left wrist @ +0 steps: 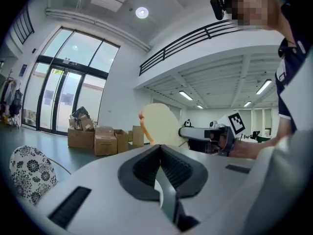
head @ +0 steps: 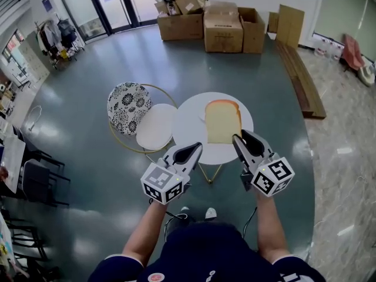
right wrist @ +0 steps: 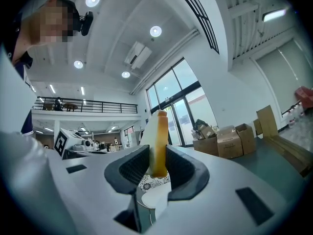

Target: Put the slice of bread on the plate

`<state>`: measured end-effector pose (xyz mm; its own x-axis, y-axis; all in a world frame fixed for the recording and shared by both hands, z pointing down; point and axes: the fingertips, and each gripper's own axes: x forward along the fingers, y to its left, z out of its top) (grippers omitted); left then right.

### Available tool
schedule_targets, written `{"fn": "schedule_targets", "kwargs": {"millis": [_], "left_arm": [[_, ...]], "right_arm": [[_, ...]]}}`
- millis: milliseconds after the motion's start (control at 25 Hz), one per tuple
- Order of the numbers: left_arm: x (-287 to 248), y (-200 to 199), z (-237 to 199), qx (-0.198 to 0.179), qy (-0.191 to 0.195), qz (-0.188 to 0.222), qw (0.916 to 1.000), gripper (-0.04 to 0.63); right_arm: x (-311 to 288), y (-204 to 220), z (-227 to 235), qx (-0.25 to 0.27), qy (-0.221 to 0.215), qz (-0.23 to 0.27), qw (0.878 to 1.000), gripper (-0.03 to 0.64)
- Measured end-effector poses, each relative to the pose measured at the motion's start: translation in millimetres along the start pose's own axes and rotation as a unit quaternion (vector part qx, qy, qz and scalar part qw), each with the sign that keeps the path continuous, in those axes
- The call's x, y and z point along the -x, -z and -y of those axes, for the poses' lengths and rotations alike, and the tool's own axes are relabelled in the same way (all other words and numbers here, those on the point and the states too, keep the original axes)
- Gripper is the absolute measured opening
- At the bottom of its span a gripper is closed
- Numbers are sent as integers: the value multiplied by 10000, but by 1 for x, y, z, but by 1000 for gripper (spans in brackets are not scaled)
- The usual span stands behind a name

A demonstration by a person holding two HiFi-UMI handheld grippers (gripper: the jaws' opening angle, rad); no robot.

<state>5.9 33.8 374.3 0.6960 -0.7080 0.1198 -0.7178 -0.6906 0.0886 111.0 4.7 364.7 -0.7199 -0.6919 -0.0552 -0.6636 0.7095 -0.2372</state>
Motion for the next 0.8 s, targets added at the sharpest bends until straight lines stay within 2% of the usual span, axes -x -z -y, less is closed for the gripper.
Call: {"fn": "schedule_targets", "kwargs": {"millis": [440,800], "left_arm": [[-33,5,-35,93,-69,-87,9999,8],[-77,21,-99,288,54,-215,9993,7]], "right_arm": [[-38,14,36,-65,1,-213,9998,109],[-89,25,80,-92,257,-433,9987,109]]}}
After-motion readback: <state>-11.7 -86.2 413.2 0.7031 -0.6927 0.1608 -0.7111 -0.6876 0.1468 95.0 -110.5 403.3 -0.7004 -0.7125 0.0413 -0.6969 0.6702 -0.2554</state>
